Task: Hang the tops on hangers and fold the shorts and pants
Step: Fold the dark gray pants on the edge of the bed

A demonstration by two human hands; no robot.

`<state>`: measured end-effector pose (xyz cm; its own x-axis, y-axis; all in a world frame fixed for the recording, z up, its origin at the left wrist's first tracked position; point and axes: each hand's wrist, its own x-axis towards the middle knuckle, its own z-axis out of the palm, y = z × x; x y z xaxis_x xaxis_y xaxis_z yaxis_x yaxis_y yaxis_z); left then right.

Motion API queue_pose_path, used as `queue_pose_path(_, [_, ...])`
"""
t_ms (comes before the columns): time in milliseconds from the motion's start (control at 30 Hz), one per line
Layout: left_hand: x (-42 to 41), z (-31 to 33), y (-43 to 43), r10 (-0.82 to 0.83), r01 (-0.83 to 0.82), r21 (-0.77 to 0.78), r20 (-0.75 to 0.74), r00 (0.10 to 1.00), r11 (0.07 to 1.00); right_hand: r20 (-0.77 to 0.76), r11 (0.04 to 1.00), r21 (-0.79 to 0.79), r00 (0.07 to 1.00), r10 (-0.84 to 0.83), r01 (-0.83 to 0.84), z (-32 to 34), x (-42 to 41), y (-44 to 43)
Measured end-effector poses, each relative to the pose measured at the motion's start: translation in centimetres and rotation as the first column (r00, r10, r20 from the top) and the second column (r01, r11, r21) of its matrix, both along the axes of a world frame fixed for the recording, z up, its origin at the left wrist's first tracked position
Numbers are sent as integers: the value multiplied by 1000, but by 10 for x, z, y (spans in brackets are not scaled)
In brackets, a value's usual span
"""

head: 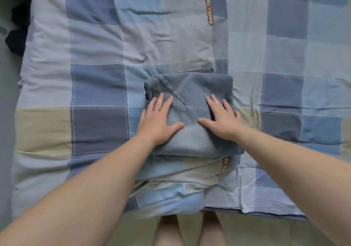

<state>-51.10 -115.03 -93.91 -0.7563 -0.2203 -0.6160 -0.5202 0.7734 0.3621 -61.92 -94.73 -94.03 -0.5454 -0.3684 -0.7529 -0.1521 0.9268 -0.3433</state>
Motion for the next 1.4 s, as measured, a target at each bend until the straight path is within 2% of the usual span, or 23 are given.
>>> queue_pose_path(133, [12,-16,7,14,-37,-139,-161,987,990,-86,993,-112,995,-54,44,-18,4,11])
queue_pose_path(233, [16,-17,15,181,-223,-155,-249,951,962,-204,961,-216,955,-215,171,-23,1,26])
queue_pose_path(300, [15,-19,19,318,-348,-104,-230,920,932,-207,960,-196,949,-239,199,-25,-2,36])
queue_pose_path(367, [13,-20,20,504,-513,-15,-163,848,859,-117,950,-200,957,-265,239,-28,-2,42])
queue_pose_path(400, [12,-20,20,578,-579,27,-121,807,815,-12,913,-256,943,-332,318,-28,-2,42])
queue_pose_path(433, [11,-21,18,621,-619,52,-83,779,784,114,845,-315,901,-419,432,-29,-2,43])
queue_pose_path(500, [9,-23,15,679,-677,79,-6,734,732,292,715,-333,788,-542,615,-30,-3,45])
queue_pose_path(600, [8,-24,9,758,-768,154,132,639,621,452,631,-239,659,-601,738,-30,-11,49])
queue_pose_path(700, [8,-21,5,747,-773,200,200,634,602,585,595,-164,563,-584,787,-26,-16,54])
queue_pose_path(833, [6,-4,5,684,-732,301,265,680,611,595,595,-133,544,-592,793,-14,-12,61])
queue_pose_path(900, [6,9,7,621,-770,325,457,637,550,597,600,-110,536,-597,792,-5,-5,66])
queue_pose_path(967, [10,25,9,501,-828,257,694,517,499,614,586,-75,501,-610,807,7,5,74])
queue_pose_path(1000, [15,32,10,428,-830,218,774,468,513,630,575,-50,473,-616,816,14,10,79])
queue_pose_path(1100, [39,48,12,282,-792,188,866,413,581,715,557,103,329,-618,824,35,31,95])
queue_pose_path(1200, [63,68,16,197,-773,216,894,402,596,744,536,265,183,-642,802,58,62,112])
queue_pose_path(1300, [82,90,19,103,-756,264,911,399,599,728,395,350,18,-685,849,86,105,124])
queue_pose_path(1400, [95,107,20,69,-727,282,908,413,627,717,285,361,-69,-693,888,109,138,125])
